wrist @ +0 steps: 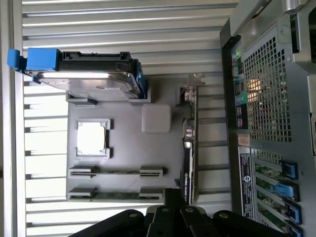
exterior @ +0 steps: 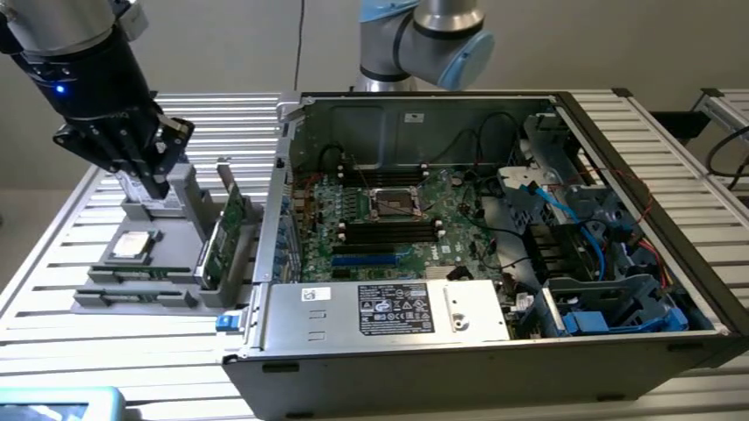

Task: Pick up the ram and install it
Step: 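Reach for the ram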

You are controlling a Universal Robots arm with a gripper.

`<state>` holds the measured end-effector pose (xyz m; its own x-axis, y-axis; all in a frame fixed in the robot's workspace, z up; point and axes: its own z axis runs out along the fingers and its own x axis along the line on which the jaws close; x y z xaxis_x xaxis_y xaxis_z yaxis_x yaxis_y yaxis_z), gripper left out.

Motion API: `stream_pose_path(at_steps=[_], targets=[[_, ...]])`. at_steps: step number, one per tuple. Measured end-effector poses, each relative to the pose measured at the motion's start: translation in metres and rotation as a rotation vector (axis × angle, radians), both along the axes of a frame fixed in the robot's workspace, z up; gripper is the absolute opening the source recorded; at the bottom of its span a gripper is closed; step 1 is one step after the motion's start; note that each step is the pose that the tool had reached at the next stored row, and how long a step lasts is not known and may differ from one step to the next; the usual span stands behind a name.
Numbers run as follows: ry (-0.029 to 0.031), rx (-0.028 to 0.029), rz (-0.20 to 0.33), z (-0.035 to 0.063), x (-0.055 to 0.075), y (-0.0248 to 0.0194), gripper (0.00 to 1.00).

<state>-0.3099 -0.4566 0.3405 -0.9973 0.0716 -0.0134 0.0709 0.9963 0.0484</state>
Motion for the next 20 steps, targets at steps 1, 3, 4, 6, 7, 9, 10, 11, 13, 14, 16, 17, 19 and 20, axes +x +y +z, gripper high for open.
stream_pose_path(at_steps=[1,3,4,6,7,9,10,11,13,14,16,17,19,20], targets=[[0.0005,-0.0001,0.0,-0.0017,-0.004,-0.001,0.11],[0.0014,0.0,0.0,-0.0047,-0.01,-0.0031,0.11],[0.002,0.0,0.0,-0.0062,-0.014,-0.004,0.11],[0.003,0.0,0.0,-0.009,-0.02,-0.0057,0.11],[0.0032,0.0,0.0,-0.0104,-0.023,-0.0064,0.11],[0.0033,-0.0001,0.0,-0.0123,-0.029,-0.0076,0.11],[0.0033,-0.0001,0.0,-0.0131,-0.031,-0.0083,0.11],[0.0033,-0.0003,0.0,-0.0139,-0.034,-0.0089,0.11],[0.0033,-0.0005,0.0,-0.0153,-0.038,-0.0105,0.11],[0.0033,-0.001,0.0,-0.0162,-0.04,-0.0113,0.11],[0.0033,-0.0025,0.0,-0.0179,-0.044,-0.0126,0.11],[0.0033,-0.0032,0.0,-0.0188,-0.045,-0.0133,0.11],[0.0033,-0.0049,0.0,-0.0202,-0.047,-0.0141,0.11],[0.0033,-0.0054,0.0,-0.0205,-0.047,-0.0144,0.11]])
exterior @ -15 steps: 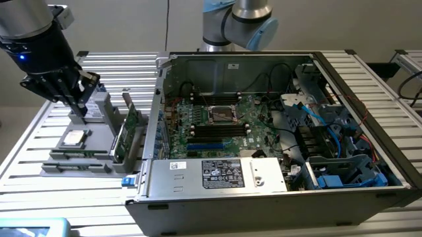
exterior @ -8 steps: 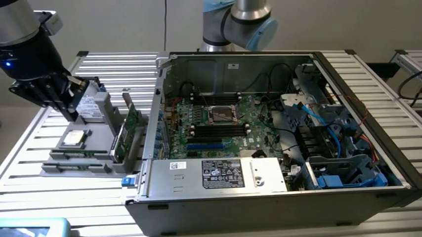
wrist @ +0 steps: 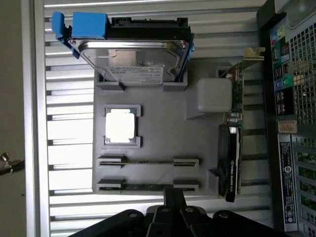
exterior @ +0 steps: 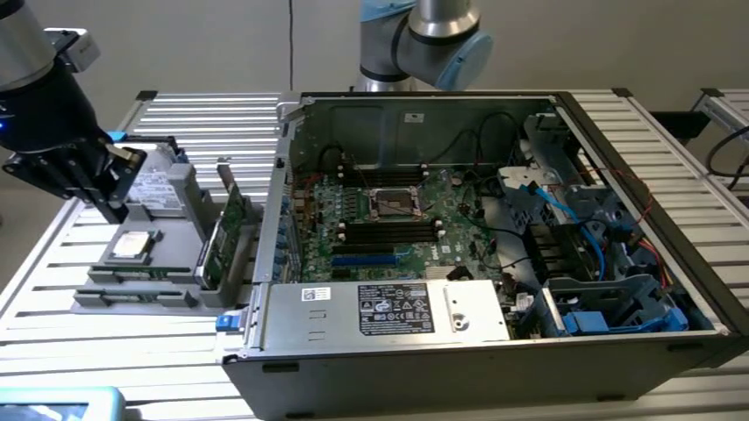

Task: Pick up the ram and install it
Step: 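Reach for the ram, then pick up the ram and move it above insertion slot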

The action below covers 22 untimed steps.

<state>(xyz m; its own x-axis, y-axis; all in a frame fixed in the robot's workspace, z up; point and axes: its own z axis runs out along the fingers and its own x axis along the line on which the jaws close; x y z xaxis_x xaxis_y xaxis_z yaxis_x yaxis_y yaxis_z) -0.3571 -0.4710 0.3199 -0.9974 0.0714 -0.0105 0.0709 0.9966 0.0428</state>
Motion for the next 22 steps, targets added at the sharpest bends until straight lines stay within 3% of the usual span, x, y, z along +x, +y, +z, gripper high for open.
stream_pose_path(at_steps=[3,18,22], targets=[[0.0001,-0.0037,0.0,-0.0001,-0.0002,0.0,0.11],[-0.0002,-0.0042,0.0,-0.0001,-0.0007,0.0001,0.11],[-0.0004,-0.0042,0.066,-0.0002,-0.0008,0.0001,0.11]])
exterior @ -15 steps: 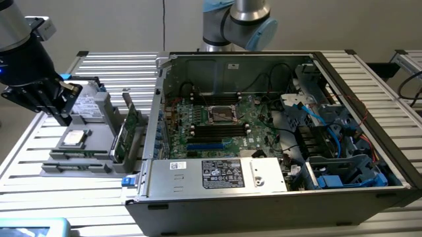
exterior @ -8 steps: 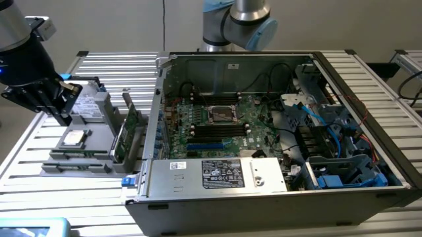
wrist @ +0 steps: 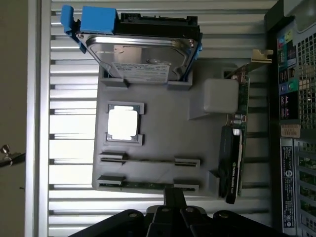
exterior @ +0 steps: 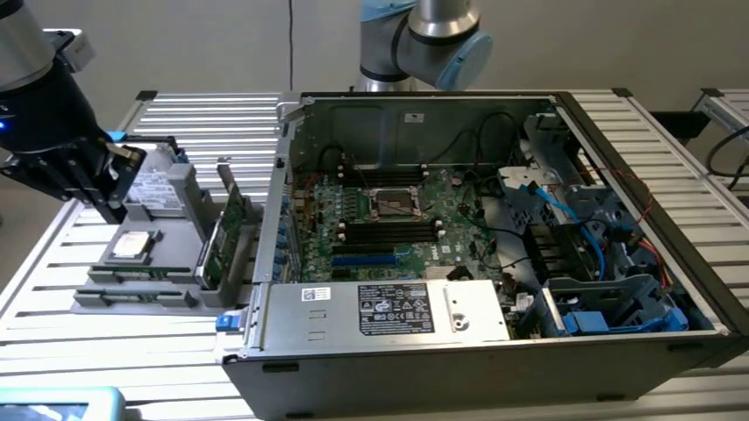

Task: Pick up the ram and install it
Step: 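Pick up the ram and move it above insertion slot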

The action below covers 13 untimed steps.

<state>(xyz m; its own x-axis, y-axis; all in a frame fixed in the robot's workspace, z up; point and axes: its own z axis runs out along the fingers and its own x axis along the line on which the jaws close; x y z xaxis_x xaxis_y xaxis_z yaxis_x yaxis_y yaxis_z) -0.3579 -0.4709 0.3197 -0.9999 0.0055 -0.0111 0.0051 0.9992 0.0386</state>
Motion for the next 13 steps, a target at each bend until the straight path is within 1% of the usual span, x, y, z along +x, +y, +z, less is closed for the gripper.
stream_pose_path(at_steps=[13], targets=[[0.0,0.0007,0.237,-0.0002,0.0,0.0,0.11]])
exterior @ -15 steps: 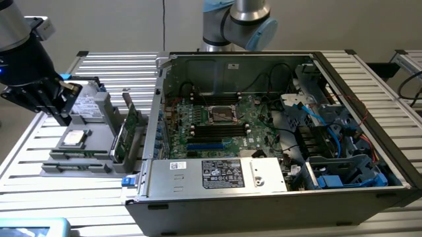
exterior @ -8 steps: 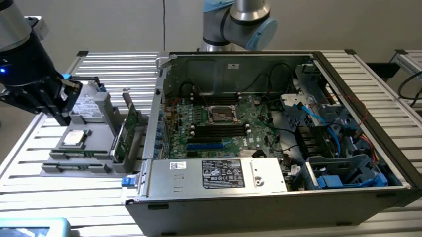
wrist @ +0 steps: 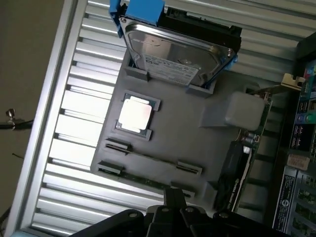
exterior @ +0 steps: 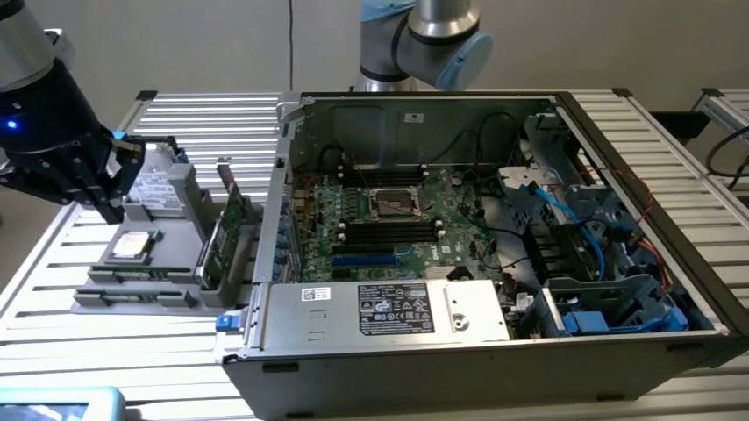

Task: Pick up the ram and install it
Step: 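Pick up the ram and move it above insertion slot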

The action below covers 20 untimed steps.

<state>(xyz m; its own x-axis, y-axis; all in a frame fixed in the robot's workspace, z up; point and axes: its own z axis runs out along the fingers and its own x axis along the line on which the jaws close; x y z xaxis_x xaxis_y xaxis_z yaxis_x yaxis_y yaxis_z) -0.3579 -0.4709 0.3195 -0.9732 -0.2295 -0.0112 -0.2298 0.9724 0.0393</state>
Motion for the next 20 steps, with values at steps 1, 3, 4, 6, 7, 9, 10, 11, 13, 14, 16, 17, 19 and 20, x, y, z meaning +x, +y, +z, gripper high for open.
stream_pose_path(at_steps=[1,3,4,6,7,9,10,11,13,14,16,17,19,20], targets=[[0.0,0.0,0.018,0.0,0.0,0.0,0.11],[0.0,0.0,0.054,0.0,0.0,0.0,0.11],[0.0,0.0,0.072,0.0,0.0,0.0,0.11],[0.0,0.0,0.108,0.0,0.0,0.0,0.11],[0.0,0.0,0.126,0.0,0.0,0.0,0.11],[0.0,0.0,0.163,0.0,0.0,0.0,0.11],[0.0,0.0,0.182,0.0,0.0,0.0,0.11],[0.0,0.0,0.199,0.0,0.0,0.0,0.11],[0.0,0.0,0.236,0.0,0.0,0.0,0.11],[0.0,-0.0001,0.254,0.0,0.0,0.0,0.11],[0.0001,-0.0001,0.291,0.0,0.0,0.0,0.11],[0.0,0.0,0.308,0.0,0.0,0.0,0.11],[0.0,0.0,0.345,0.0,0.0,0.0,0.11],[0.0,-0.0001,0.363,0.0,0.0,0.0,0.11]])
